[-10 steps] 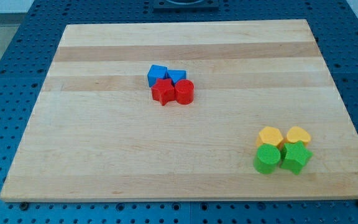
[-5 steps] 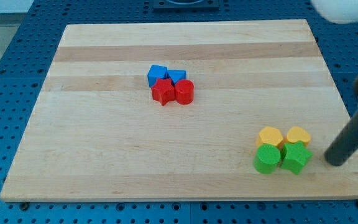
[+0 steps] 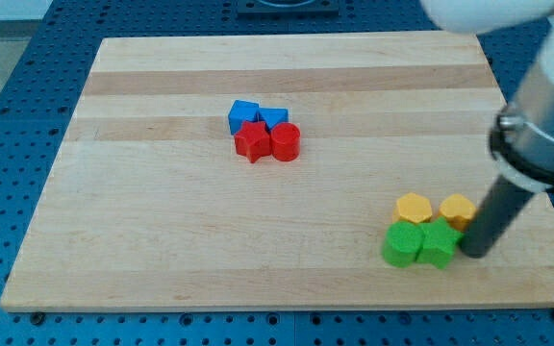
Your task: Separate green blocks from yellow blocks
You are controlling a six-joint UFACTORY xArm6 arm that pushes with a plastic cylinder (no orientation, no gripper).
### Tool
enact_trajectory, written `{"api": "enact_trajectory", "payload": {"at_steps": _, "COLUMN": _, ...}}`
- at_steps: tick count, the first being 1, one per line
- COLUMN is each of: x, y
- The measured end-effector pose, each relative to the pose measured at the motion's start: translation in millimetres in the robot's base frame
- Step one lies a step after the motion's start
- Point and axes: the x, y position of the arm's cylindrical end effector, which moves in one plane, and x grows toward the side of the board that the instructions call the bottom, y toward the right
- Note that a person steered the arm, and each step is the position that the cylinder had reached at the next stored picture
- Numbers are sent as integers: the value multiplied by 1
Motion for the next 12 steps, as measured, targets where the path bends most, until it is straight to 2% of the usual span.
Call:
{"api": "enact_trajectory", "payload": {"at_steps": 3, "x": -5, "y": -155}}
{"api": "enact_trajectory", "payload": {"at_steps": 4, "x": -6, "y": -176}}
{"api": "enact_trajectory", "payload": {"at_steps": 5, "x": -15, "y": -131}}
{"api": "enact_trajectory", "payload": {"at_steps": 6, "x": -11, "y": -59}}
{"api": "enact_trajectory", "payload": {"at_steps": 7, "x": 41, "y": -48}}
{"api": "enact_trajectory", "payload": {"at_steps": 8, "x": 52, "y": -62}}
{"api": "enact_trajectory", "payload": {"at_steps": 10, "x": 50, "y": -158}}
{"api": "enact_trajectory", "payload": {"at_steps": 11, "x": 51, "y": -172}}
{"api": "enact_trajectory", "payload": {"at_steps": 12, "x": 52, "y": -140}}
